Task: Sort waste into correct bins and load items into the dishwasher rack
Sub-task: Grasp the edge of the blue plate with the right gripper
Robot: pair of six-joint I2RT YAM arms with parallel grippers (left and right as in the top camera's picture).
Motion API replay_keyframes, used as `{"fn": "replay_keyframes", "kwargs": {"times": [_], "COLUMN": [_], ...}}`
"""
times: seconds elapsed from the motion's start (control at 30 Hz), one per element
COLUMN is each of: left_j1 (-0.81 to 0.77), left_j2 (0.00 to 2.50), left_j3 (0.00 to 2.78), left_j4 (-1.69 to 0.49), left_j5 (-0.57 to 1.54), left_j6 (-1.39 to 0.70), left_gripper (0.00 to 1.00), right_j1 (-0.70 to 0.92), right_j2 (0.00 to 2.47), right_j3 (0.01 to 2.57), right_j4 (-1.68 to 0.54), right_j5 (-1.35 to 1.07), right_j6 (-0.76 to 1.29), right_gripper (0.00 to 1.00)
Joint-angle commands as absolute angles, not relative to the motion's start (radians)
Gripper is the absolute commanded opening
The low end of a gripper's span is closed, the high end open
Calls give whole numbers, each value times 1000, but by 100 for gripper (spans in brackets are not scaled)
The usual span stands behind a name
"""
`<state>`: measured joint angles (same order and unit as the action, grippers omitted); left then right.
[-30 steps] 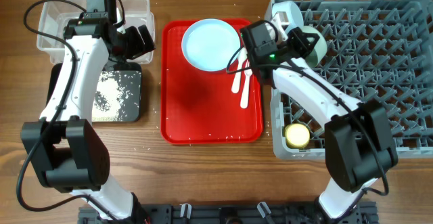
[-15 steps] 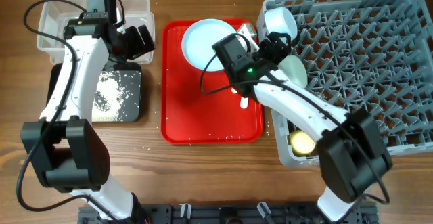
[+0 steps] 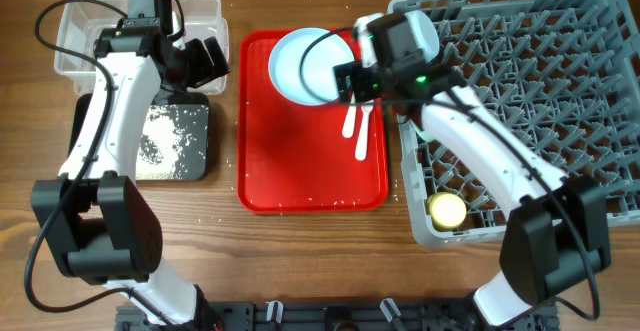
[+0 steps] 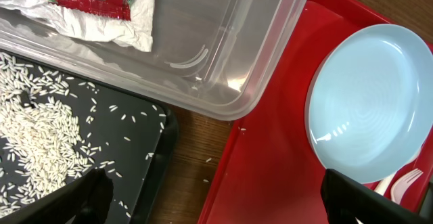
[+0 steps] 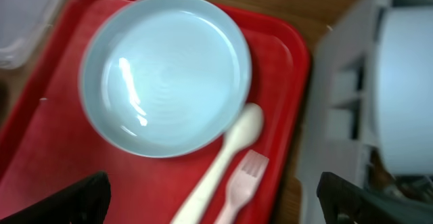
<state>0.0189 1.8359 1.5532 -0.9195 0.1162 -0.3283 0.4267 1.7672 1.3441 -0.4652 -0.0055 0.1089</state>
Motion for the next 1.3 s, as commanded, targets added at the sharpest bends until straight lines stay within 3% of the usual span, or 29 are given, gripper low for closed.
{"fn": "replay_keyframes", "kwargs": {"times": [0.0, 0.33, 0.83, 1.13, 1.2, 1.27], "left_j1": [22, 22, 22, 22, 22, 22], "left_j2": [1815, 1815, 1816, 1816, 1816, 1816], "left_j3": [1565, 1565, 1565, 1565, 1565, 1565], "left_j4": [-918, -918, -918, -918, -918, -918], "left_j5": [107, 107, 107, 107, 107, 107], "left_j6": [-330, -330, -330, -330, -330, -330], "left_gripper": [100, 100, 100, 100, 100, 100], "right_j1": [366, 368, 366, 366, 370, 370], "right_j2": [1820, 1871, 1927, 1925, 1888, 1855], "right_j3": [1345, 1345, 1345, 1347, 1403, 1467], "right_j4": [-488, -450, -452, -455, -481, -502], "right_j5": [-46, -77, 155, 175, 7, -28], "right_j6": [102, -77, -28, -50, -2, 183], "right_gripper": [99, 100, 99, 100, 100, 99]}}
